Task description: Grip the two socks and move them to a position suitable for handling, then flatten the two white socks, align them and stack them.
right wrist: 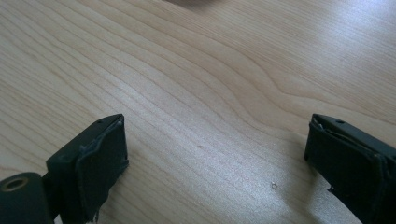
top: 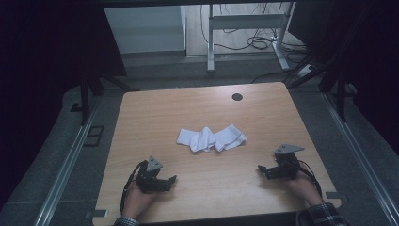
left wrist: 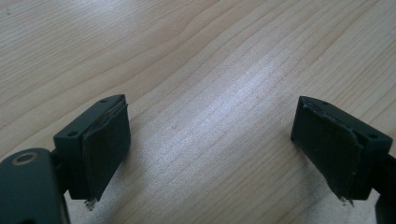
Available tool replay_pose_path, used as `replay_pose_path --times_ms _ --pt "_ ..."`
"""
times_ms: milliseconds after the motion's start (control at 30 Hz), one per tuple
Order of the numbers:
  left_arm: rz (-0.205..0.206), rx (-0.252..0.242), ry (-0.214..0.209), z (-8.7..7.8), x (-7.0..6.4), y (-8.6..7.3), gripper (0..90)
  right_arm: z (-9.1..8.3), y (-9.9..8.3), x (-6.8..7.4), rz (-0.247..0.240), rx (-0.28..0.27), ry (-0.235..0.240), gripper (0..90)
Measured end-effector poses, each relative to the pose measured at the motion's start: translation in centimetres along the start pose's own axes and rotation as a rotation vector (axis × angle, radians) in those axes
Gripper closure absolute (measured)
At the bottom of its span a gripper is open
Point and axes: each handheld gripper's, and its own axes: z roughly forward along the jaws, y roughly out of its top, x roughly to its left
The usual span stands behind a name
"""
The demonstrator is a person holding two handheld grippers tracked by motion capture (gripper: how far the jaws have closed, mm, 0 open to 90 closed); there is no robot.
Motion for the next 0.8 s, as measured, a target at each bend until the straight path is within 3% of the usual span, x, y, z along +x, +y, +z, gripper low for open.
replay_pose_path --times_ms 800 --pt "0.0 0.0 0.001 0.0 -0.01 0.0 11.9 0.04 0.26 -0.15 -0.007 0.014 0.007 6.2"
